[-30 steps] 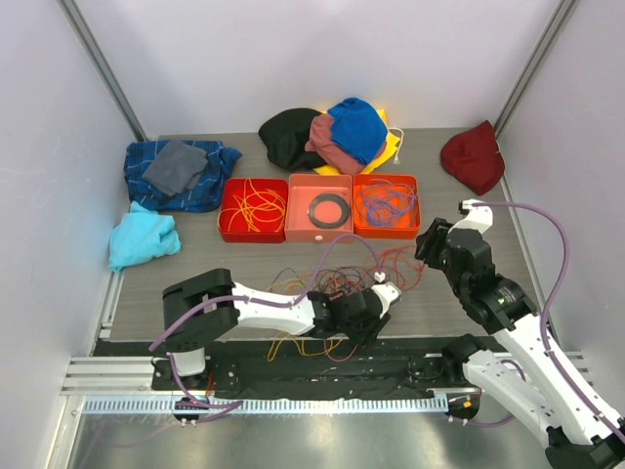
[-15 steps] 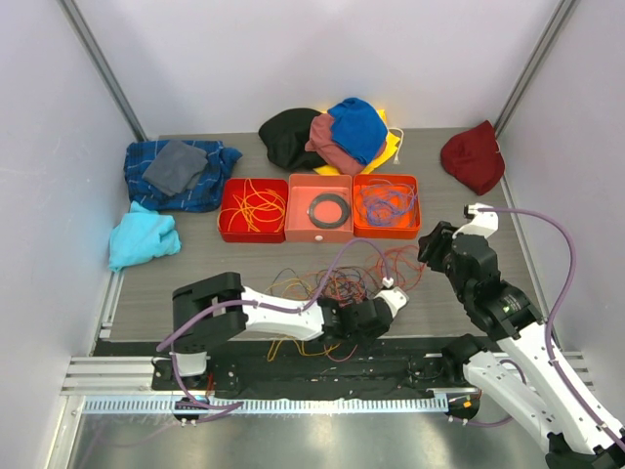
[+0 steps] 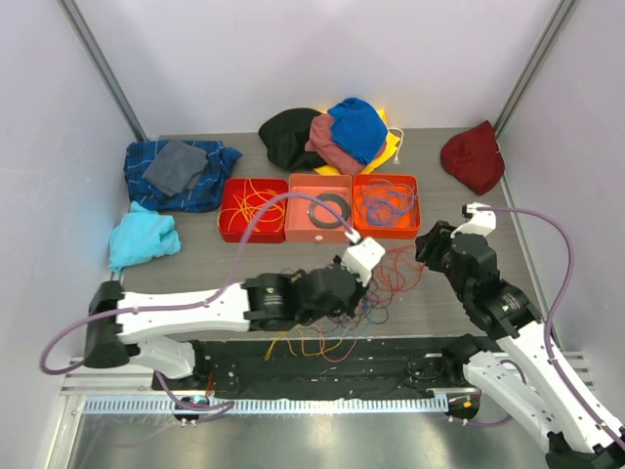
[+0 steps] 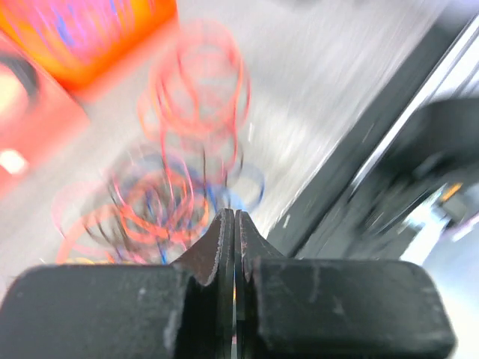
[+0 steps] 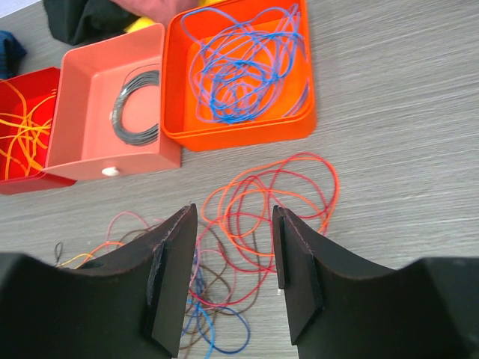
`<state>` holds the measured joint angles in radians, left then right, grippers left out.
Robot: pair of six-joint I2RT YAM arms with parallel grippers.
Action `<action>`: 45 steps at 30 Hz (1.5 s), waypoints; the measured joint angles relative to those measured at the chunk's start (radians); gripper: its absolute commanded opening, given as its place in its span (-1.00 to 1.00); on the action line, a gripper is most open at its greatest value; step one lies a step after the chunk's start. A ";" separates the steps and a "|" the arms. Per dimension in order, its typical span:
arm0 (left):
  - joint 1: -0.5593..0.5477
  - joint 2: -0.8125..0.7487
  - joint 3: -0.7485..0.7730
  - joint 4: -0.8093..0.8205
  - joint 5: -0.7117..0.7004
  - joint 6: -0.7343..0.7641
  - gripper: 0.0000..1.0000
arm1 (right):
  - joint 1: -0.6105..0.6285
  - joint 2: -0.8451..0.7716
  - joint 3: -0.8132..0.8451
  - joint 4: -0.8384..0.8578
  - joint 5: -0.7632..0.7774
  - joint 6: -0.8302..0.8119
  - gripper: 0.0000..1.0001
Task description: Untangle the cables
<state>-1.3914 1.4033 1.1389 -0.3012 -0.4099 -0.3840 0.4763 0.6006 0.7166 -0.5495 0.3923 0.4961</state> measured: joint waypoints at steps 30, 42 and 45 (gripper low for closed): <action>0.083 -0.338 -0.199 -0.076 -0.188 -0.141 0.74 | 0.426 0.424 -0.101 0.028 -0.120 0.119 -0.03; 0.090 -0.328 -0.244 -0.064 -0.191 -0.160 0.74 | 0.451 0.447 -0.150 0.029 -0.071 0.221 -0.18; 0.092 -0.325 -0.249 -0.055 -0.191 -0.162 0.74 | 0.472 0.462 -0.163 0.033 -0.065 0.248 -0.19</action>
<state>-1.2999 1.0782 0.8894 -0.3561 -0.6010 -0.5461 0.9485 1.0630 0.5533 -0.5163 0.3275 0.7437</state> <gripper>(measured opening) 0.871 0.410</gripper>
